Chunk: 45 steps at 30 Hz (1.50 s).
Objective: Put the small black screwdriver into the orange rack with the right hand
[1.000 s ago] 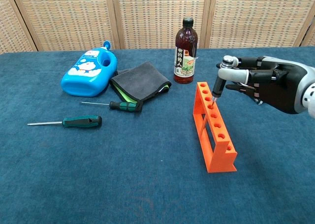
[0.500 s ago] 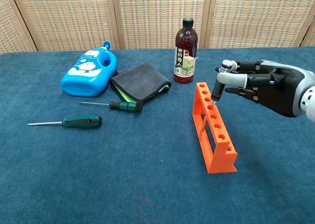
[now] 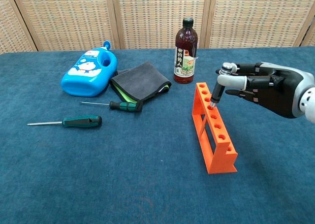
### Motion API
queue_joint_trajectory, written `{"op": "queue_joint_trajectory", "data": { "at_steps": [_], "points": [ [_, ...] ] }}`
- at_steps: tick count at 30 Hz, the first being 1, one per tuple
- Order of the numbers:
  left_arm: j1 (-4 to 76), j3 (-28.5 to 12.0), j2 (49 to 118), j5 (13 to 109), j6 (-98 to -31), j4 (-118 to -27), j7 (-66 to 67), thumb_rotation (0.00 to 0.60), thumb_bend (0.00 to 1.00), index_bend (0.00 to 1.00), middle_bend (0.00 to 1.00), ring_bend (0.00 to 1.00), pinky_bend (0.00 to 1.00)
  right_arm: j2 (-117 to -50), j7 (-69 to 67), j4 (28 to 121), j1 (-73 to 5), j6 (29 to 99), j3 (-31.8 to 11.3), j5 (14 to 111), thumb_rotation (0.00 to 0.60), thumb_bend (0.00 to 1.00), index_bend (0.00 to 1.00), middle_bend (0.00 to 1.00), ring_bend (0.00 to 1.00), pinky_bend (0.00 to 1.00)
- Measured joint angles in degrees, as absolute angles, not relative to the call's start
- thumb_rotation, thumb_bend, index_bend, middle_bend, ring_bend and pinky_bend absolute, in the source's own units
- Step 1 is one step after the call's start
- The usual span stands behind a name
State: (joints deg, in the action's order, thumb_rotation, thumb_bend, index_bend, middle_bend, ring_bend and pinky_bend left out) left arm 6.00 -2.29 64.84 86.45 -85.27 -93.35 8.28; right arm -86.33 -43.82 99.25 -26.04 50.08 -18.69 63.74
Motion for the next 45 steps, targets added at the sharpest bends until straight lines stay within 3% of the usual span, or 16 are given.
{"op": "queue_joint_trajectory", "data": {
  "at_steps": [45],
  "points": [
    [6.2, -2.2, 65.1, 86.3, -84.8, -93.2, 8.7, 0.6, 0.0, 0.0, 0.0, 0.0, 0.0, -87.7, -43.6, 97.2, -26.5, 49.1, -19.6, 62.6, 0.6, 0.29, 0.64, 0.07, 0.0, 0.0]
  ]
}}
